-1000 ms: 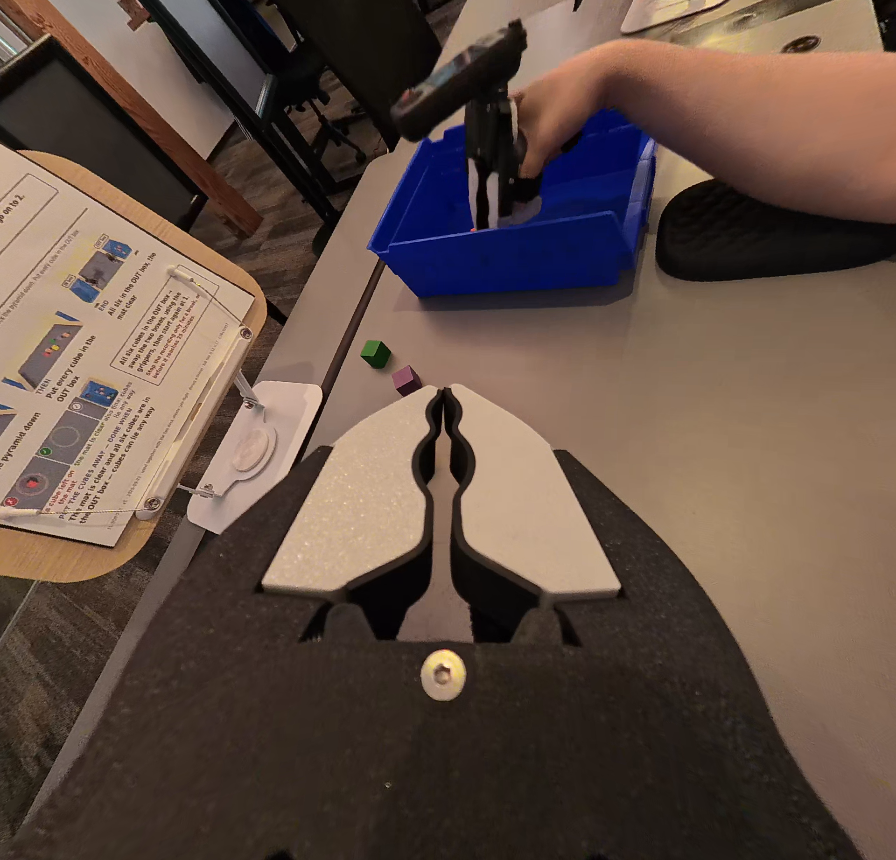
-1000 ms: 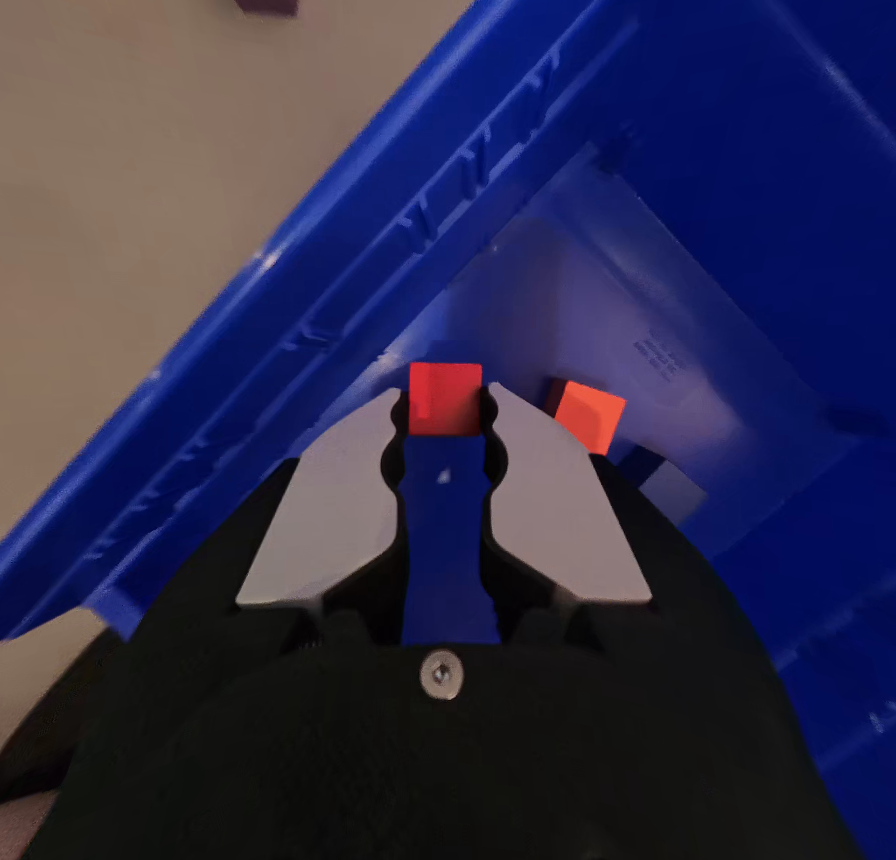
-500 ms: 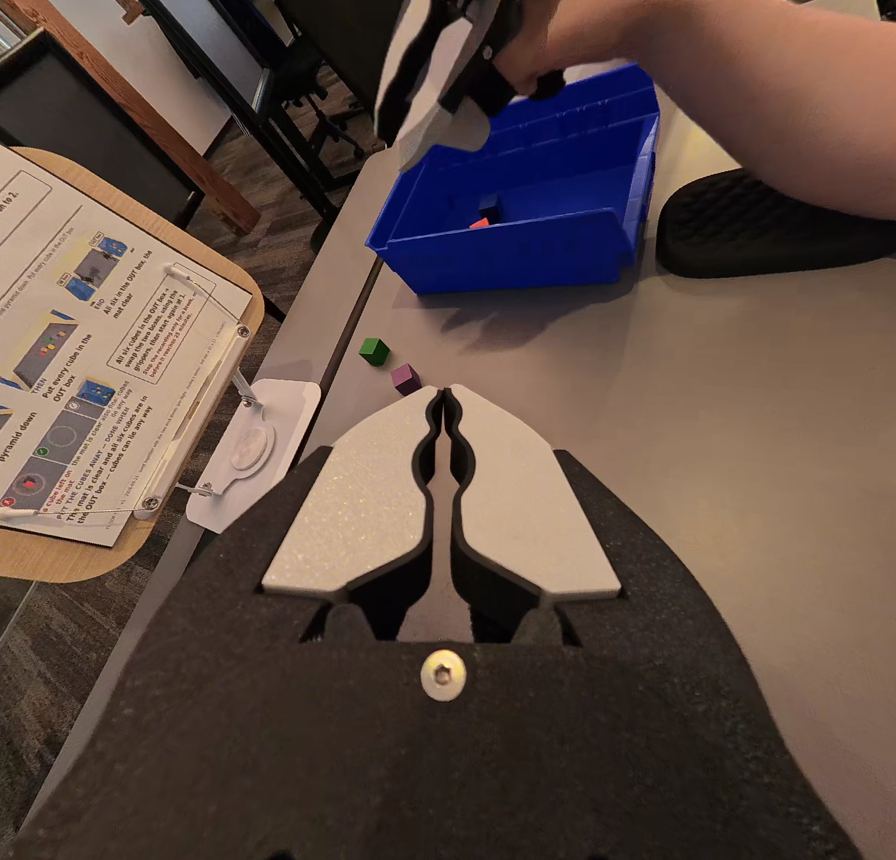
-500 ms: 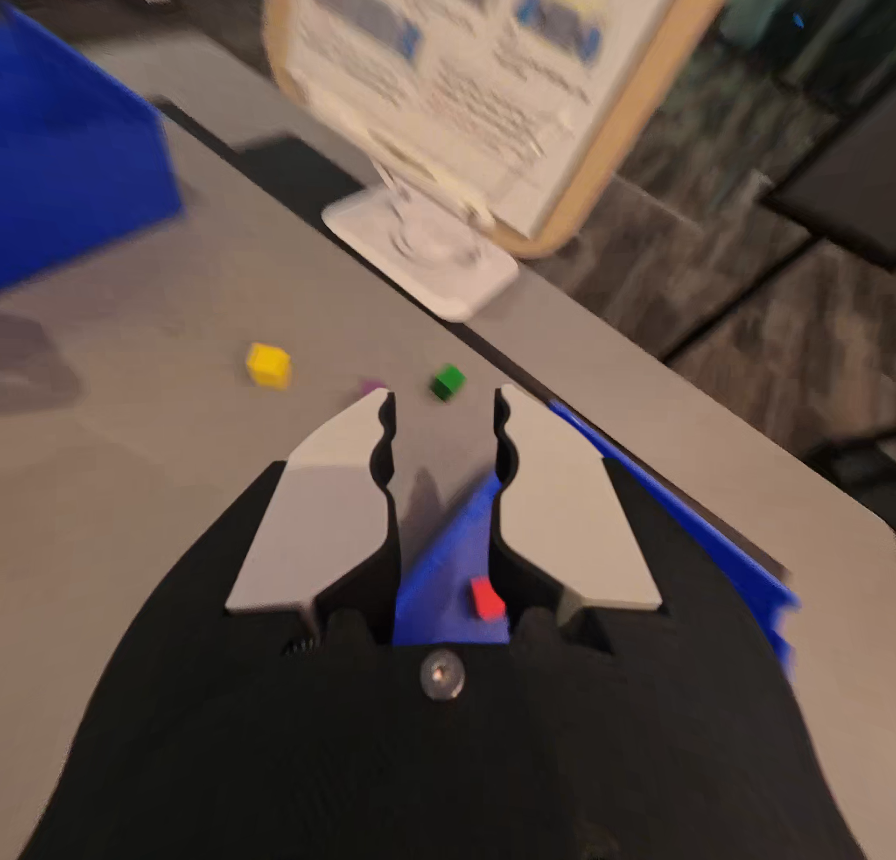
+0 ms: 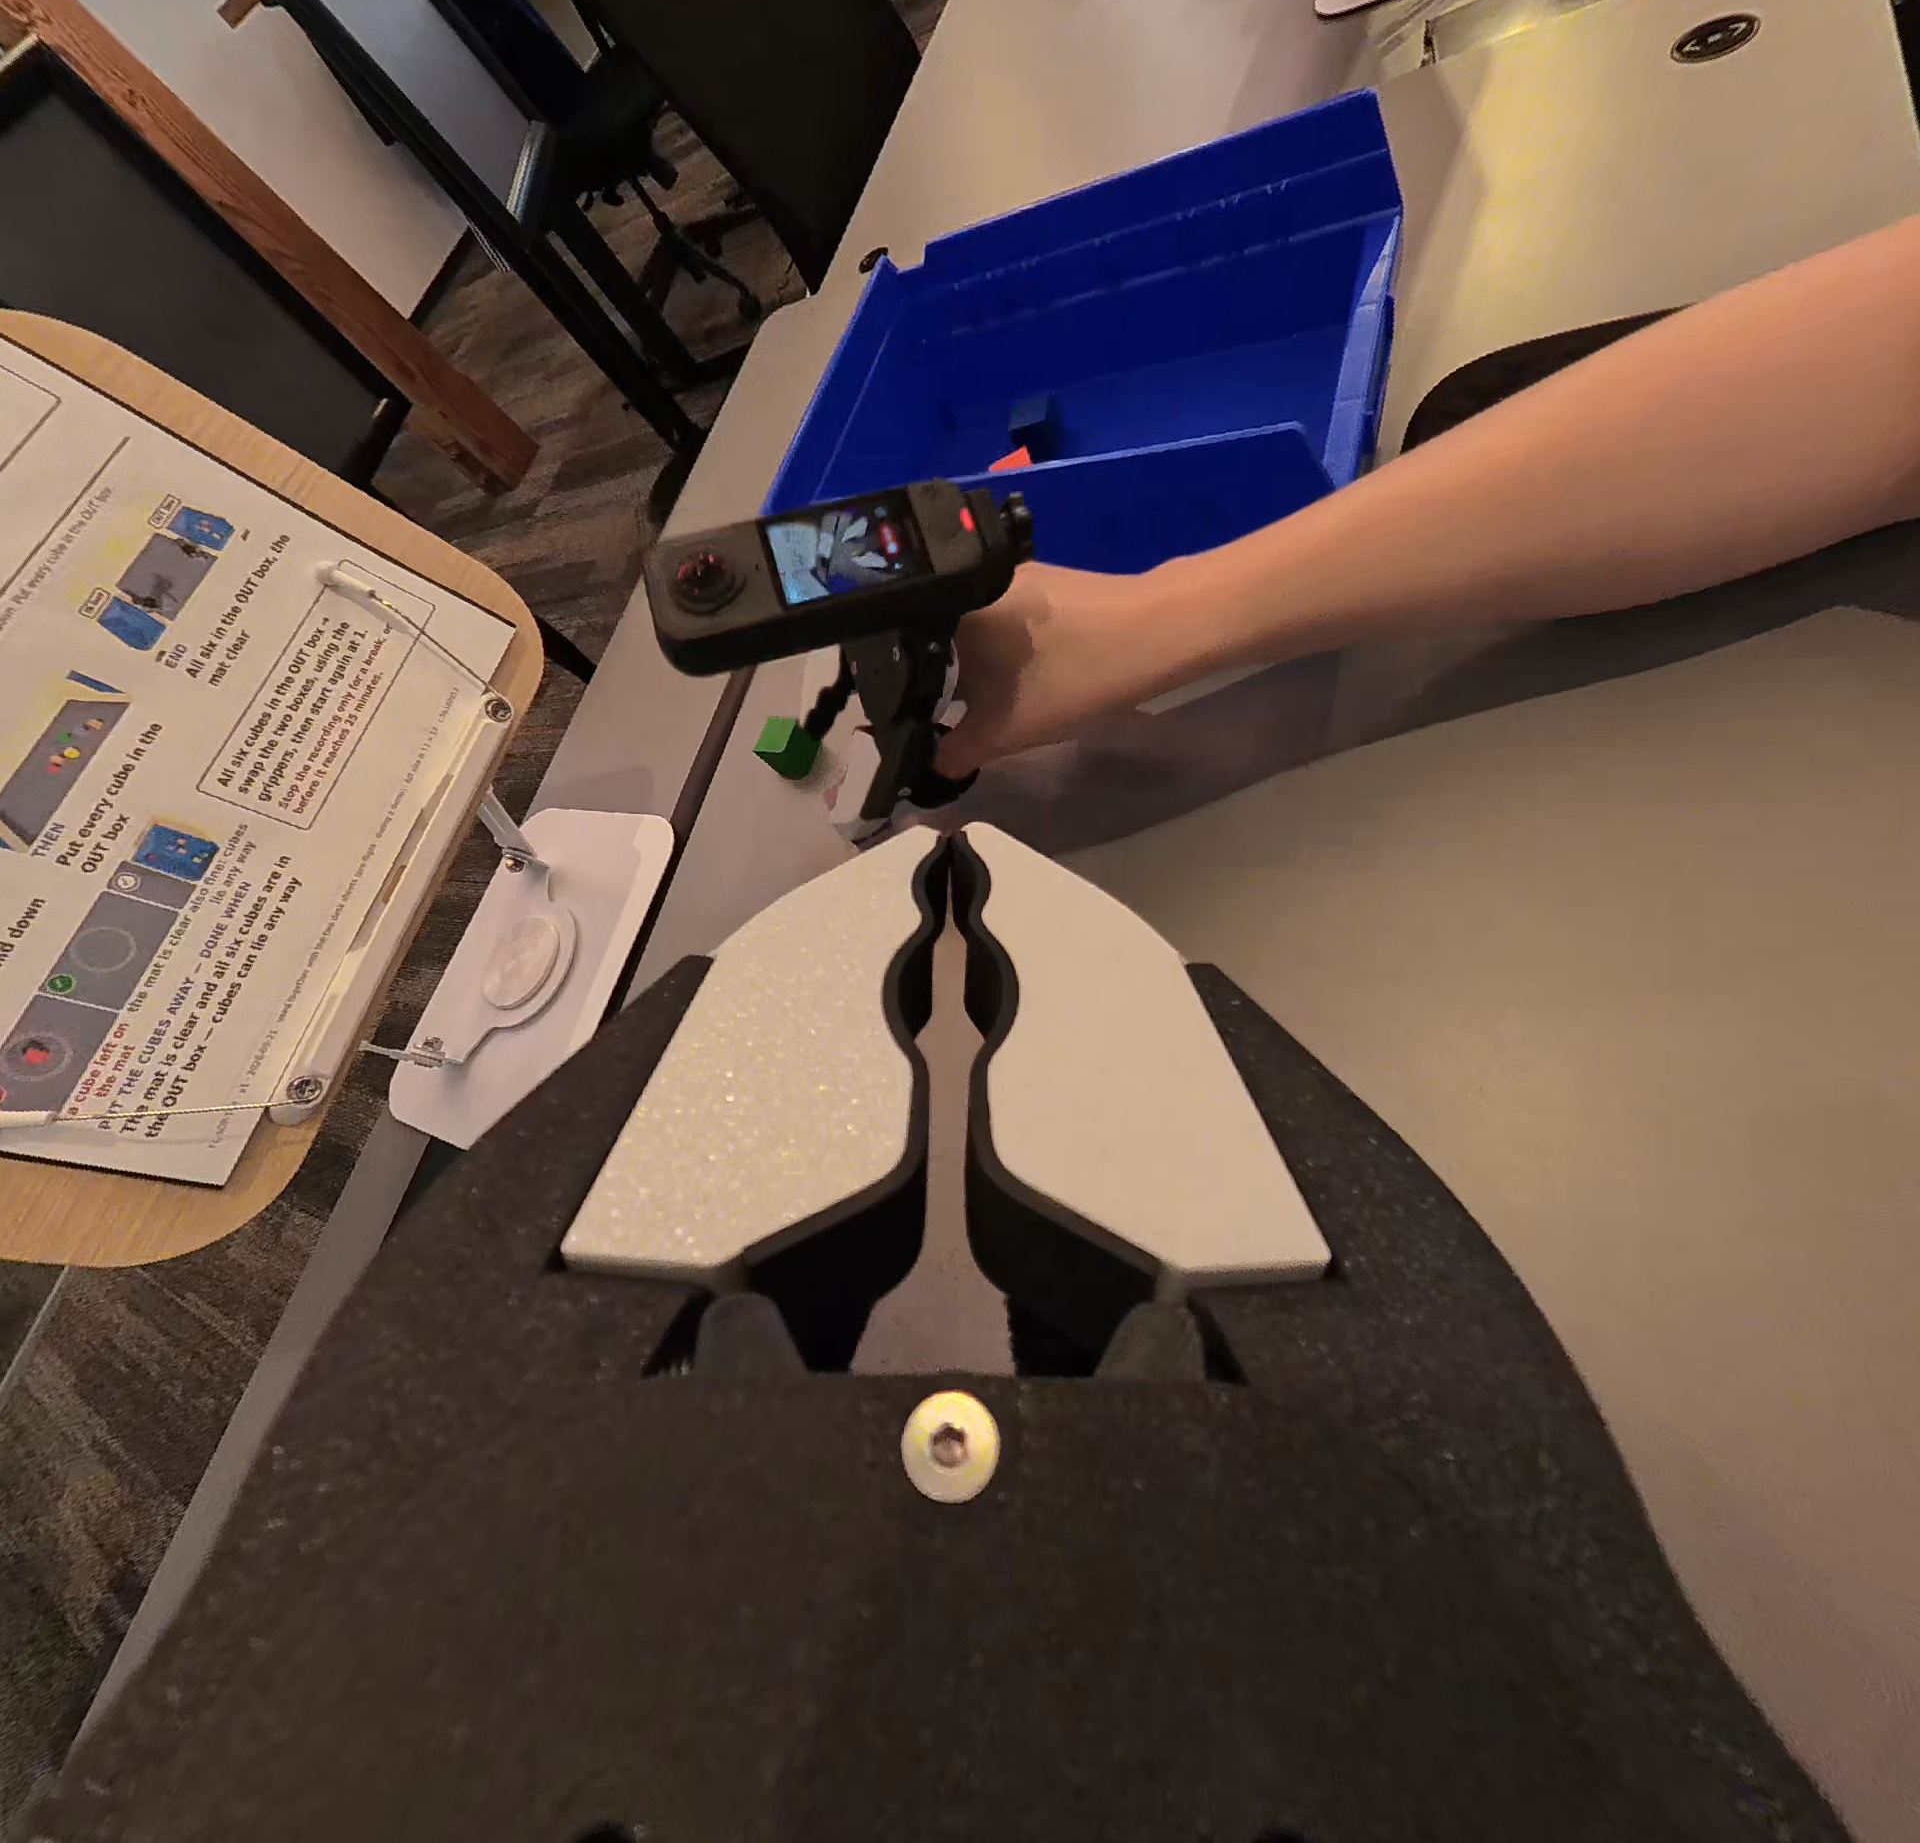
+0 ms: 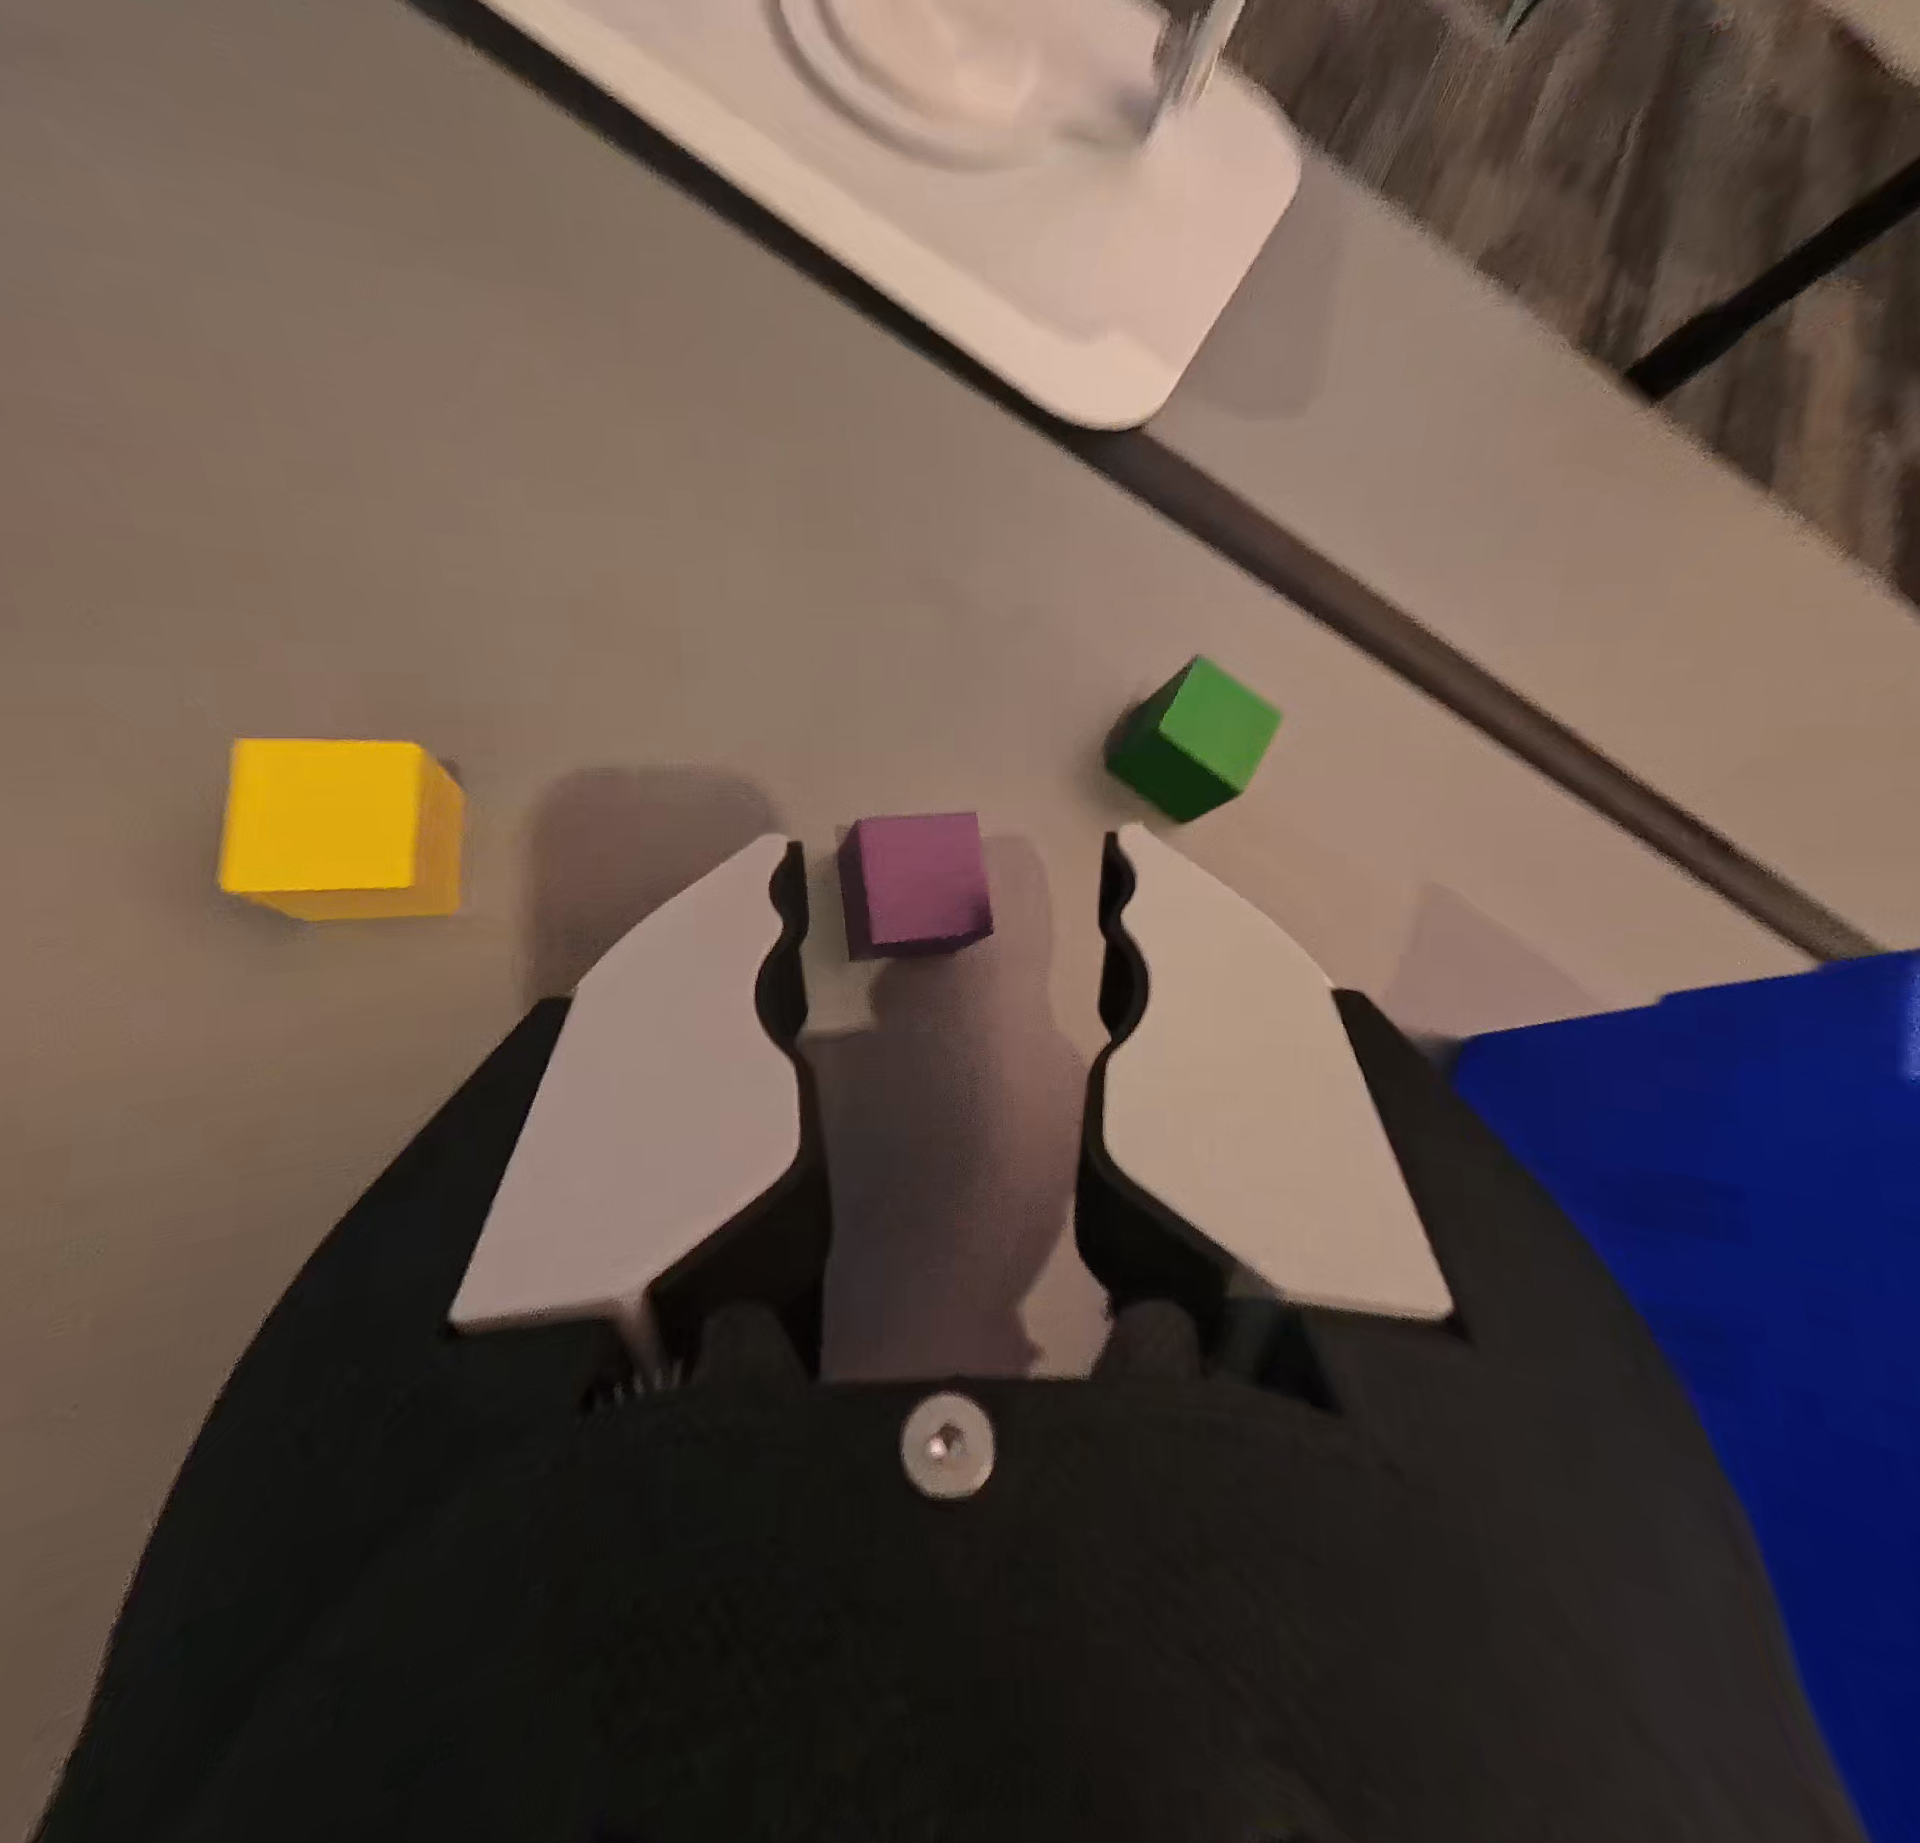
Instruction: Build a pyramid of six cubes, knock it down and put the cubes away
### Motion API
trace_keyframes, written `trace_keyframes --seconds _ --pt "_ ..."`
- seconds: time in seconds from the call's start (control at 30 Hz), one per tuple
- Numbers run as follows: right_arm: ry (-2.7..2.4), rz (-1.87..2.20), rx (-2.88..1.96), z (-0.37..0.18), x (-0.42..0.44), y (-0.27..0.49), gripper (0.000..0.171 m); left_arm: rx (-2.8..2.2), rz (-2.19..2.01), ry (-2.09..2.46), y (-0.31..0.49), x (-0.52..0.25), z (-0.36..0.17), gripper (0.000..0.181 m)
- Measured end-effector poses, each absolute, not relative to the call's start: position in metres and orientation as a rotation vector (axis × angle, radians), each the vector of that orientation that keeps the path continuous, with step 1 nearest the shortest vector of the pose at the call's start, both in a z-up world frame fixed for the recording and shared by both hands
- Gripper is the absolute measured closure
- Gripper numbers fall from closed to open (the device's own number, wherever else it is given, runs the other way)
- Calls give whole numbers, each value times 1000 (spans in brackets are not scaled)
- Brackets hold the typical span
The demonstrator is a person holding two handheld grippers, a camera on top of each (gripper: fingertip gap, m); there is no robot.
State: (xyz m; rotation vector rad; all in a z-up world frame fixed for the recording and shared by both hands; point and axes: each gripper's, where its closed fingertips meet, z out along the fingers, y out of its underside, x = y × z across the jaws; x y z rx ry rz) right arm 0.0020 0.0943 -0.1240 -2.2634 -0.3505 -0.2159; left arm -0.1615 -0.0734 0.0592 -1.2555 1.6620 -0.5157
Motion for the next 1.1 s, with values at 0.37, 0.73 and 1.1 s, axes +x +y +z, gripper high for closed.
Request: trace_keyframes --seconds 0.37,0.73,1.1 --pt "-316 395 -2134 -77 -45 83 142 -1250 -505 1679 -73 -161 56 181" --pt "-422 -269 -2399 4 127 -49 142 -1222 -504 1656 -78 -167 67 181" --pt "-214 -117 -2936 -137 216 -80 136 -1233 -498 1673 -79 -164 62 181"
